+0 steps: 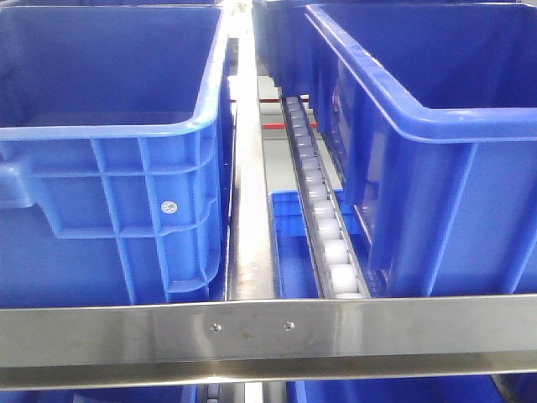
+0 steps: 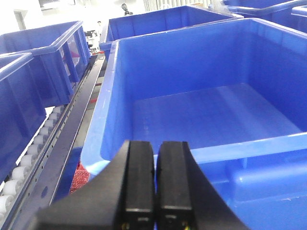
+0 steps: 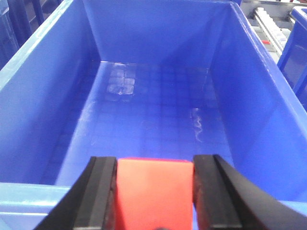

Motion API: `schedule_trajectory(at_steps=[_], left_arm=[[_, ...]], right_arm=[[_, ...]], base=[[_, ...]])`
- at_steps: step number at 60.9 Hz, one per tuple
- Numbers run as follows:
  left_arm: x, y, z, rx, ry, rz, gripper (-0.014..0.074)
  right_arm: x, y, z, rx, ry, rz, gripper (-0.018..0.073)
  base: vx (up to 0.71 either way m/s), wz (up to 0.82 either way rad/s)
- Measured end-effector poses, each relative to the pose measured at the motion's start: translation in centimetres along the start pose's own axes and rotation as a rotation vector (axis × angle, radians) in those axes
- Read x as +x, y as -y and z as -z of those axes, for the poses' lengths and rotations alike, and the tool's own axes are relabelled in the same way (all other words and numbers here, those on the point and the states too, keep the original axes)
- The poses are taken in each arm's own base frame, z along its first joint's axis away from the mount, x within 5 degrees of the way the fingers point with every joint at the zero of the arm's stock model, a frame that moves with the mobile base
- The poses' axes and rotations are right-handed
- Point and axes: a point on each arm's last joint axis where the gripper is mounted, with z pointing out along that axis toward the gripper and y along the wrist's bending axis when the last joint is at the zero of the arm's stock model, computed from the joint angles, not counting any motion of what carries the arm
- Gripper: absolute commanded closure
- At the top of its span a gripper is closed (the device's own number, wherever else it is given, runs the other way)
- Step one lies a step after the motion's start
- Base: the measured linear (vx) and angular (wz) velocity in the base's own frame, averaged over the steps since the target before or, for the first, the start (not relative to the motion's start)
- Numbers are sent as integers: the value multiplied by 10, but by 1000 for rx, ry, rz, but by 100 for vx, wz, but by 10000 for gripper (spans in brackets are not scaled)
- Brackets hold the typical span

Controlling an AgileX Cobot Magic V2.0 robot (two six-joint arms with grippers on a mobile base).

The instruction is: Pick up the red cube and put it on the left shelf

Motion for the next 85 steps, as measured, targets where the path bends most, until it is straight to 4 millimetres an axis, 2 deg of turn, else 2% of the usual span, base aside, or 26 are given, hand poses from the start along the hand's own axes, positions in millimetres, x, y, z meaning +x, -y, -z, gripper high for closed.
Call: schedule_trajectory(at_steps=[17,25,34,49,52,55,60,63,68,85], left_arm=[[0,0,0,0,0,0,491],[0,0,0,0,0,0,491],[0,0,0,0,0,0,491],[0,0,0,0,0,0,491],[0,0,0,0,0,0,491],[0,0,0,0,0,0,491],[0,0,0,0,0,0,491],[0,0,0,0,0,0,491],[0,0,0,0,0,0,491],[0,0,0,0,0,0,491]], right_arm=[[-1,0,0,0,10,0,500],[-9,0,-9,1,13,0,500],[-29,1,-33,0,-28,0,500],[-68,2,-104,-1,-105,0,496],[-71,2,-121,-2,-129,0,467],[-75,2,-134,-2,-138,0,399],[-81,2,-154,-3,-155,0,216],[-81,2,-164,-3,-176,0,61],[-82,2,-173,-3,-187,0,-87],[-75,2,-176,-6,-258,0,-55]], base=[[0,0],[0,0],[0,0],[0,0],[0,0],[0,0],[0,0],[0,0],[0,0],[0,0]])
